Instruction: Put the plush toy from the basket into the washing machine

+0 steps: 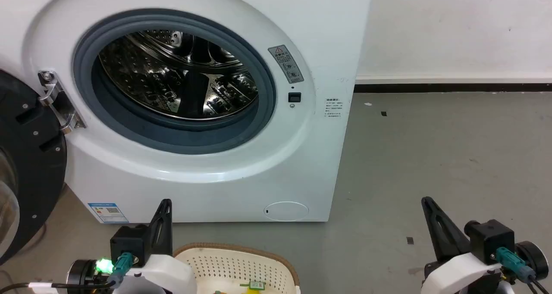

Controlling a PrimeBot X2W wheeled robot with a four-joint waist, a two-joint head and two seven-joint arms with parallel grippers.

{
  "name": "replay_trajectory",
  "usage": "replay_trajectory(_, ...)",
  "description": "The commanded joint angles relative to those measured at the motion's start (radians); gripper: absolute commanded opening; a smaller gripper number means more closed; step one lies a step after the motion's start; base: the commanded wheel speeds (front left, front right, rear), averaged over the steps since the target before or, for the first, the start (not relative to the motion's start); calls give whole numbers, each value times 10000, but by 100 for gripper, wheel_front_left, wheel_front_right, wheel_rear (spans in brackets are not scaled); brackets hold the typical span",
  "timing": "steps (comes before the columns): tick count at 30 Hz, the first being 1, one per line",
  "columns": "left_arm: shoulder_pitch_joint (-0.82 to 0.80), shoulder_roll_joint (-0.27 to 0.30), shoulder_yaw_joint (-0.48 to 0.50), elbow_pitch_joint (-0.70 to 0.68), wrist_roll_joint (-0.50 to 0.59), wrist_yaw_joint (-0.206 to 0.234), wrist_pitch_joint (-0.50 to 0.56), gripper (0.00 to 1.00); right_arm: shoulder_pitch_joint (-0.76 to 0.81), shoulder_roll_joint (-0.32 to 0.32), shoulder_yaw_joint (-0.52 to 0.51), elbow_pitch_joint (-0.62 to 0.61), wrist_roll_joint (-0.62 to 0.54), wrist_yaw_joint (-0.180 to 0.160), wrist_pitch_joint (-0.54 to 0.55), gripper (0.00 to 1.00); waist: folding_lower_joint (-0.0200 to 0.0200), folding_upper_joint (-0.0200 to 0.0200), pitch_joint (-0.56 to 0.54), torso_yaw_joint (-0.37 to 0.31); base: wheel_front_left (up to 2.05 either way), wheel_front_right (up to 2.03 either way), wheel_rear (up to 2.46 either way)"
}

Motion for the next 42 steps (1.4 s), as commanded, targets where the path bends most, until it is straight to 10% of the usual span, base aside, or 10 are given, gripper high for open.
replay_trajectory(1,-149,1,9,-43,87,28,3,0,-136,-2,-3,26,-76,-7,14,0,0,0,0,0,0,0,0)
replay_trajectory(3,-149,1,9,-43,87,28,3,0,-136,-2,-3,26,-76,-7,14,0,0,0,0,0,0,0,0)
replay_trajectory(4,0,0,3,0,-2,0,-2,100,0,0,3,0,2,0,-2,100,0,0,0,0,0,0,0)
replay_trajectory(42,-390,2,-526,1364,-531,-124,-703,100,-75,-1,-269,-400,483,-2,-702,100,0,0,728,-203,0,0,0)
